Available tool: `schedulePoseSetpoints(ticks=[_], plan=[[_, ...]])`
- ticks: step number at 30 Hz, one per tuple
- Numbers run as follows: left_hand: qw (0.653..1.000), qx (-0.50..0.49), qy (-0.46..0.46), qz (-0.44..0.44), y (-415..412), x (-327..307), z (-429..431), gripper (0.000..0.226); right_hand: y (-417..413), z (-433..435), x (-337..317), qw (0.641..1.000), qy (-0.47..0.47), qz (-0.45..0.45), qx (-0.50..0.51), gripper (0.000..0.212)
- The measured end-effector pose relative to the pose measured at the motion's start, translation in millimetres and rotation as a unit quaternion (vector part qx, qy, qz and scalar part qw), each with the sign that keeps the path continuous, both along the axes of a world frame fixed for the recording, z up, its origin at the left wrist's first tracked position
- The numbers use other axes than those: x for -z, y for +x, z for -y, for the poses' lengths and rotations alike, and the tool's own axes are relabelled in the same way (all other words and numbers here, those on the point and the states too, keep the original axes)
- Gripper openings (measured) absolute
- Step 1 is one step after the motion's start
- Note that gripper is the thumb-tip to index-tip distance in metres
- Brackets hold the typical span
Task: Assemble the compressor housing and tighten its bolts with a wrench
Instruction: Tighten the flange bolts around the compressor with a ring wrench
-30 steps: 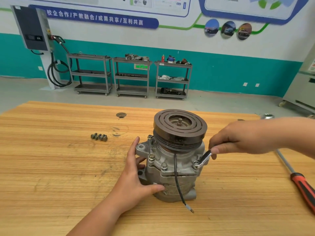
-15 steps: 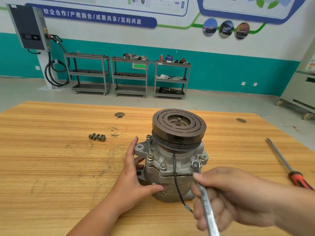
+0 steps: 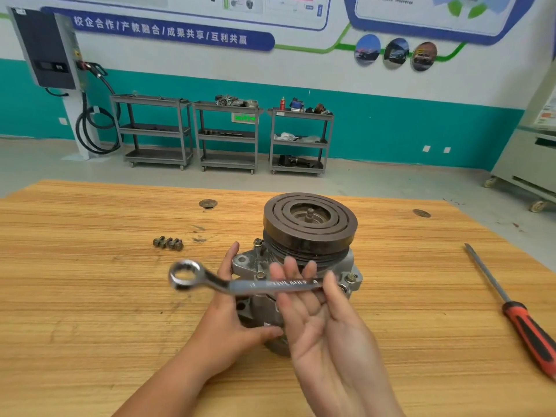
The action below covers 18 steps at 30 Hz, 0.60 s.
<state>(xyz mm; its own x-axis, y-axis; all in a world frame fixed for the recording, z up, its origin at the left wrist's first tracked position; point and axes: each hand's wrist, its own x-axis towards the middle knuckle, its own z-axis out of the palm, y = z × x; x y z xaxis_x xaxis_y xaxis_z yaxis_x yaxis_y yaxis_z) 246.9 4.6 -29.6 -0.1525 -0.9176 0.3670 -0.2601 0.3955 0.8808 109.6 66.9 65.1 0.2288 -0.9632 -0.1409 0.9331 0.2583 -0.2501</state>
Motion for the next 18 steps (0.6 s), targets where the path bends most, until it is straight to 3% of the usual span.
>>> schedulePoseSetpoints(ticks=[4, 6, 8, 10, 11, 13, 15, 16, 17, 18], plan=[[1.0, -0.007, 0.0, 0.001, 1, 1, 1, 0.118, 11, 3, -1, 0.998, 0.006, 0.064, 0.02, 0.049], [1.0, -0.001, 0.007, 0.002, 2, 1, 2, 0.12, 14, -4, -3, 0.996, -0.005, 0.089, -0.001, 0.014], [1.0, 0.002, -0.001, 0.015, 0, 1, 4, 0.122, 17, -10, 1, 0.996, 0.002, 0.085, -0.012, 0.054], [0.999, -0.009, 0.028, -0.028, -1, 0, 3, 0.122, 14, -22, 5, 0.999, 0.028, 0.041, -0.009, 0.046], [0.998, -0.014, 0.041, -0.039, 0, 0, 3, 0.119, 10, -27, 5, 1.0, 0.023, 0.005, -0.013, 0.045], [1.0, -0.011, 0.026, -0.01, 2, 2, 2, 0.123, -12, -33, 15, 0.993, -0.004, -0.112, -0.033, 0.071], [1.0, -0.007, 0.023, 0.005, 5, 5, 1, 0.128, -41, -36, 24, 0.97, -0.033, -0.236, -0.052, 0.083], [0.999, -0.004, 0.032, 0.003, 6, 6, 1, 0.128, -58, -35, 24, 0.944, -0.058, -0.32, -0.056, 0.083], [0.999, -0.002, 0.036, 0.0, 5, 6, 2, 0.128, -76, -33, 22, 0.895, -0.09, -0.435, -0.04, 0.078], [0.999, 0.001, 0.039, -0.001, 6, 6, 2, 0.128, -95, -31, 18, 0.818, -0.135, -0.559, -0.011, 0.066]])
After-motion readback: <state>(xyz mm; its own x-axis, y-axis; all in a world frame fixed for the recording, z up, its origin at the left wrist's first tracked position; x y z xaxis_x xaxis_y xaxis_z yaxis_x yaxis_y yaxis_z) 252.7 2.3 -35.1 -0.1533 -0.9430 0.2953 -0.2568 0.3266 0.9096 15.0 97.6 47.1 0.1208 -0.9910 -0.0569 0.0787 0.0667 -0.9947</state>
